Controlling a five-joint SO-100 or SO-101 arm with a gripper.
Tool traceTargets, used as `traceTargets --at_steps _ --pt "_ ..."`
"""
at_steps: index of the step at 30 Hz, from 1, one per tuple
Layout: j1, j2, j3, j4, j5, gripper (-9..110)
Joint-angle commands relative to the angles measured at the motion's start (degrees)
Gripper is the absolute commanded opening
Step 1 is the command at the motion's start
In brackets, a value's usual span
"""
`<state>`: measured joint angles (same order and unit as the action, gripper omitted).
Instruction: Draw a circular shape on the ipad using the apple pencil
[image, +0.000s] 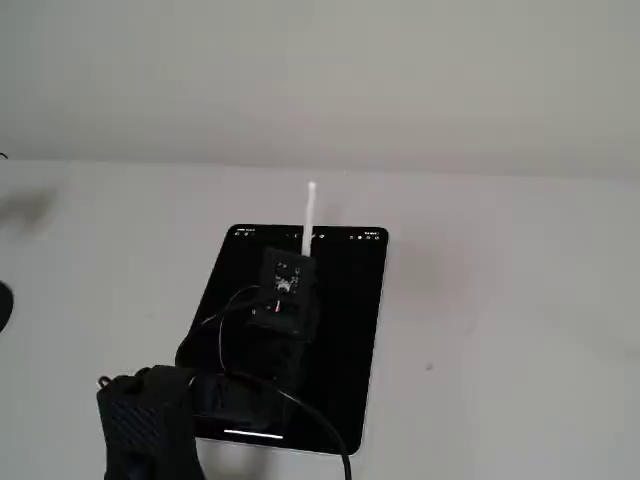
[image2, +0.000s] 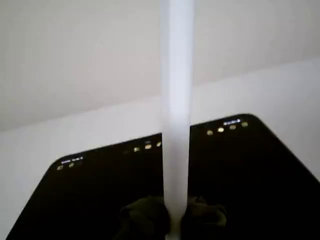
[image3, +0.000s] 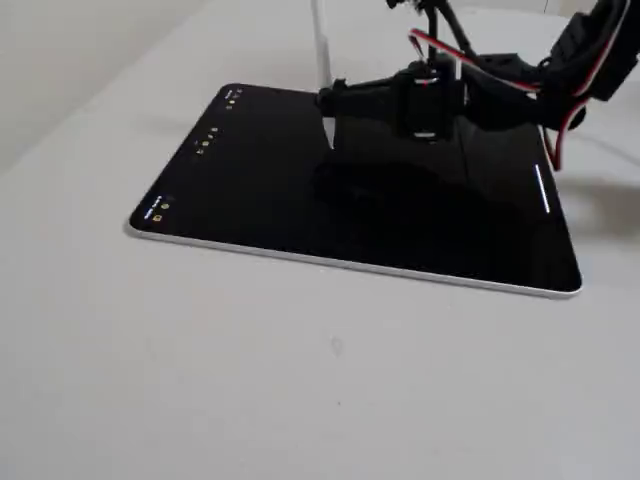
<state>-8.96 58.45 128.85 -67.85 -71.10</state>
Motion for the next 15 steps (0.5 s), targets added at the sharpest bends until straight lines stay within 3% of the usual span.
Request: traceTargets --at_steps 1,15 --pt "-1.41 0.44 -1.05 -2.90 -0.09 0" --pt "-4.66 4.83 5.19 -3.78 1.14 0"
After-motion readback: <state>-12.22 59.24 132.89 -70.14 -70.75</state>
